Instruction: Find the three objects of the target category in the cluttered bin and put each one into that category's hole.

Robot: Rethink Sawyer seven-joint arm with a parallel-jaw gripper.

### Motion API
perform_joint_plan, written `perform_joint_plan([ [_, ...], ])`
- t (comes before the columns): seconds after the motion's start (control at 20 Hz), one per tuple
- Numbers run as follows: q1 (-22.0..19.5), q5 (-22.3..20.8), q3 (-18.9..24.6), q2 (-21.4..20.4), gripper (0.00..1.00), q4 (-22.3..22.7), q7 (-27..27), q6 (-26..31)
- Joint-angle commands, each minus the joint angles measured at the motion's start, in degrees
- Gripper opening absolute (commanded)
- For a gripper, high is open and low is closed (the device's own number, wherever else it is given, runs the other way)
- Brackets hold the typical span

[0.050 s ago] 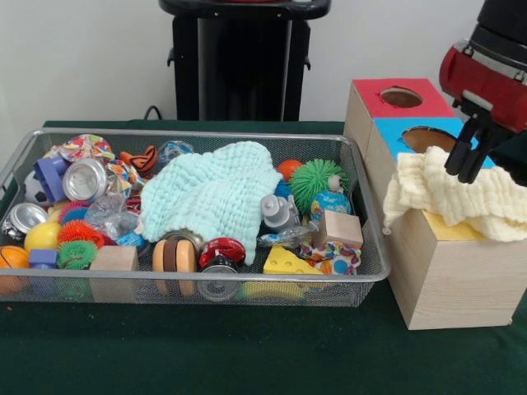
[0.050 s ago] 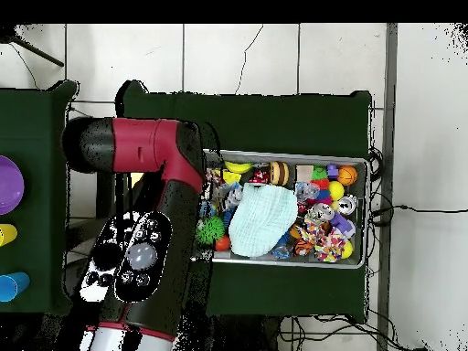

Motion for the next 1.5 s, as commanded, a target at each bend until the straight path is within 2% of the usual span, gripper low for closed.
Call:
perform_joint_plan([
  [0.05, -2.08, -1.45, 5.82, 2.98, 0.00, 5.71, 2.16, 1.10],
  [0.65, -0.23, -0.14, 6.04, 4.77, 0.00, 4.99, 5.95, 1.11],
  [1.0, 0.78, 0.86, 6.32, 3.16, 0.00, 6.86, 6.72, 1.84],
  [1.25, 3.12, 1.85, 5.39, 3.20, 0.00, 6.43, 10.53, 3.50],
  [1.5, 4.30, 2.92, 5.31, 1.73, 0.00, 8.12, 11.36, 4.20],
])
